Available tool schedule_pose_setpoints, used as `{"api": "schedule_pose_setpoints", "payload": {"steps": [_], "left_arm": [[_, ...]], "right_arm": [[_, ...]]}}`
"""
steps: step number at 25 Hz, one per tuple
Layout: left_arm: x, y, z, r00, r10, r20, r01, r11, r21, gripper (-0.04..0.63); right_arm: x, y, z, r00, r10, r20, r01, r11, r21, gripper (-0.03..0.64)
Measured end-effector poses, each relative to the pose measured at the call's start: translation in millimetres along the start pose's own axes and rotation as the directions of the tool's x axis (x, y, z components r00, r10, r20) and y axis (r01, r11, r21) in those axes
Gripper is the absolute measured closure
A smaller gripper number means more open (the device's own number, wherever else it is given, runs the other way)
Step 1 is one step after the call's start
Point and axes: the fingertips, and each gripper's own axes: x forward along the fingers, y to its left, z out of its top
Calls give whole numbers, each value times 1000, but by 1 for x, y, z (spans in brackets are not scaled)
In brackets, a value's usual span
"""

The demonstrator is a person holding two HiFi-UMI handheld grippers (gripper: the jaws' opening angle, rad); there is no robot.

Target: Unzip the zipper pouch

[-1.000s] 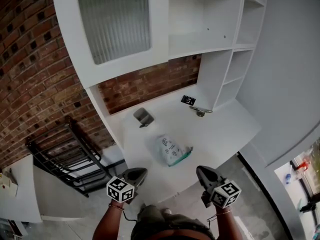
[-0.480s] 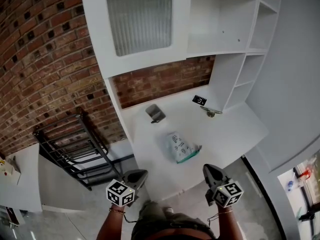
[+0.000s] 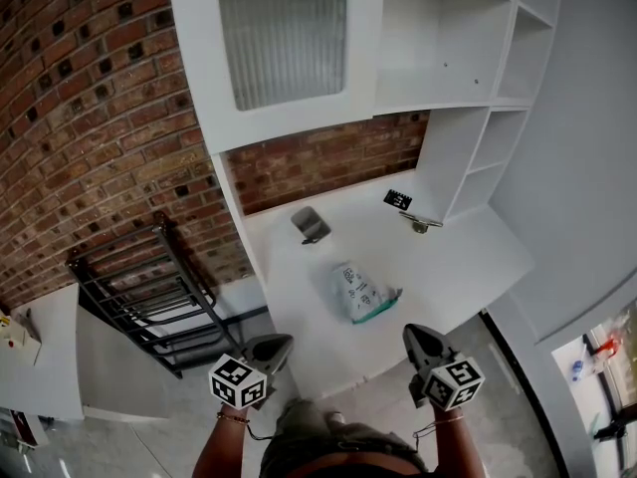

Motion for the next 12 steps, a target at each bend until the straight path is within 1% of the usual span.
{"api": "schedule_pose_setpoints", "payload": {"steps": [3, 8, 12], "left_arm": [[-2, -2, 3, 1000, -1, 14, 1, 1000, -12, 592], [2, -8, 6, 1000, -5, 23, 5, 1000, -2, 592], [5, -14, 6, 1000, -10, 1, 10, 1000, 28, 592]], "right_arm": [[-2, 2, 1, 1000, 12, 0, -12, 1000, -15, 617], [-5, -3, 3, 1000, 11, 12, -11, 1000, -11, 617], [-8, -4, 1, 1000, 7, -5, -7, 1000, -16, 617]]}}
